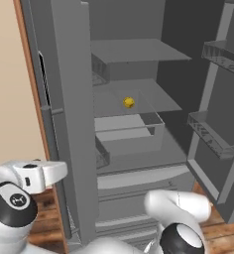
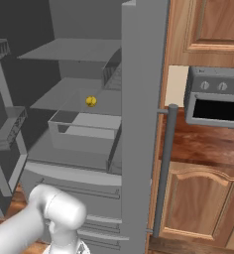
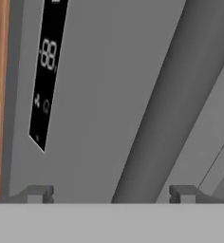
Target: Retrieve a lemon from the fridge and place it on the cutting board with the fish.
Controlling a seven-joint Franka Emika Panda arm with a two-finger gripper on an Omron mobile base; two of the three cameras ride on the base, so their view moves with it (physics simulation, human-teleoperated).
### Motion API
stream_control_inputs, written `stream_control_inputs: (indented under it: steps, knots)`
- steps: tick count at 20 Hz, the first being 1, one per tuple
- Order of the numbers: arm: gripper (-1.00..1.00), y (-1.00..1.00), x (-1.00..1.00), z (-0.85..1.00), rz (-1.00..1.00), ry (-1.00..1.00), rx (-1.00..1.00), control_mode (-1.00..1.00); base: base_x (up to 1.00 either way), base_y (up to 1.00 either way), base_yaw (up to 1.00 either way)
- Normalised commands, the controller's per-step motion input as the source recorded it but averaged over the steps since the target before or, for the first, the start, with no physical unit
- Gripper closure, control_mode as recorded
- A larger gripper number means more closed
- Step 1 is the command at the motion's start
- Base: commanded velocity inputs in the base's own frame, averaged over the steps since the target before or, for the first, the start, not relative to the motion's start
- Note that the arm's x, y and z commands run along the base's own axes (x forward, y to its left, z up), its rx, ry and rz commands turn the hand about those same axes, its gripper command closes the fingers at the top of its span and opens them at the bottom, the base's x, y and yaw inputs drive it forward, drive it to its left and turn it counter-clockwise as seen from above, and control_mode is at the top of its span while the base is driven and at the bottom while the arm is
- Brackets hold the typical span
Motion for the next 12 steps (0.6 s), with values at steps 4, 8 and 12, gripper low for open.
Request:
stream_control_inputs:
  steps: [4, 8, 12]
  knots:
    - [-1.0, 0.46, -0.19, 0.0, -0.14, 0.0, 0.0, -1.0, 0.0, 0.0, 0.0]
    - [-1.0, -0.37, -0.78, 0.0, -0.03, -0.04, 0.03, -1.0, 0.0, 0.0, 0.0]
    - [-1.0, -0.75, -1.0, 0.02, 0.0, -0.06, 0.07, -1.0, 0.0, 0.0, 0.0]
